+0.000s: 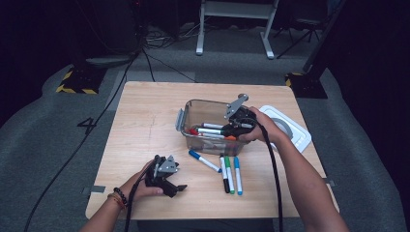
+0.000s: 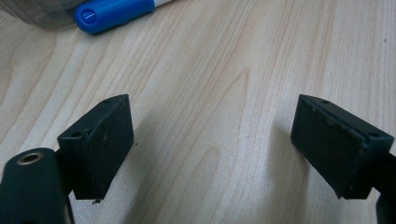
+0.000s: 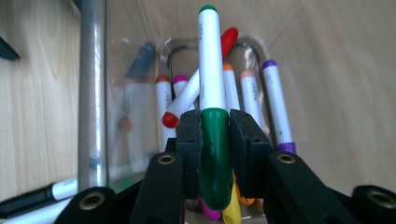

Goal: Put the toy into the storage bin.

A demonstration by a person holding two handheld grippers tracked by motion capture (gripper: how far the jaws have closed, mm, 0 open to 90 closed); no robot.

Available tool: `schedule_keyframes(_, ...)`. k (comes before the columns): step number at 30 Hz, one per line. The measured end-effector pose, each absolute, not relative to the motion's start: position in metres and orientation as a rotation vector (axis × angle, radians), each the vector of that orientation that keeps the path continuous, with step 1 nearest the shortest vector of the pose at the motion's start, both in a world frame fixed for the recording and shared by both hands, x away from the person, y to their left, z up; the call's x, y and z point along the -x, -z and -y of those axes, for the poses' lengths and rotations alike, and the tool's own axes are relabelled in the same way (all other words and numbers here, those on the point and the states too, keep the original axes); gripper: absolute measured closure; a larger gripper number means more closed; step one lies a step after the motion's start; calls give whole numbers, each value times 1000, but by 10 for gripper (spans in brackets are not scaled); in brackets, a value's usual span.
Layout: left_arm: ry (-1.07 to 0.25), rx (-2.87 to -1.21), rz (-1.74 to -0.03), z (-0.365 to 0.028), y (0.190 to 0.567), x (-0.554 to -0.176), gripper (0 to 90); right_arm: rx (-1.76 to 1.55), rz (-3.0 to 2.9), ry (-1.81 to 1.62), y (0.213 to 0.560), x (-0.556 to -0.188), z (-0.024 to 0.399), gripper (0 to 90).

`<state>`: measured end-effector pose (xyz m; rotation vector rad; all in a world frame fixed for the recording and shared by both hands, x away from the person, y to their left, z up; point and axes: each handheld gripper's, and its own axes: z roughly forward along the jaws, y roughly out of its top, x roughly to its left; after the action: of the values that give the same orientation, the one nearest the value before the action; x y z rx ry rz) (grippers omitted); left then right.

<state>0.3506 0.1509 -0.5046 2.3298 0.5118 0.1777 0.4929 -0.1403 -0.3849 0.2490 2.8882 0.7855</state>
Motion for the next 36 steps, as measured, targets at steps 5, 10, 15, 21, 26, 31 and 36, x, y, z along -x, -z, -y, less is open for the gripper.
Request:
schedule_keyframes(5, -178, -2330, -512, -151, 505, -351, 136, -248, -2928, -740, 389, -494, 140, 752)
schedule_keyframes(10, -178, -2330, -512, -151, 505, -351, 136, -259, -2972, -642, 393, -495, 141, 752)
schedule_keyframes(15, -178, -2330, -512, -151, 505, -351, 136, -316, -2938, -668, 390, -497, 146, 677)
schedule_keyframes(21, -178, -2330, -512, -151, 505, -351, 136, -412, -2813, -866, 376, -493, 161, 532)
schedule_keyframes(26, -177, -2330, -511, -151, 505, -351, 136, -515, -2640, -1061, 353, -479, 186, 423)
schedule_keyframes(31, -177, -2329, -512, -151, 505, -351, 136, -597, -2492, -1125, 334, -457, 217, 367)
schedule_keyframes(36, -177, -2329, -512, -151, 505, -351, 136, -661, -2415, -1158, 332, -436, 246, 337)
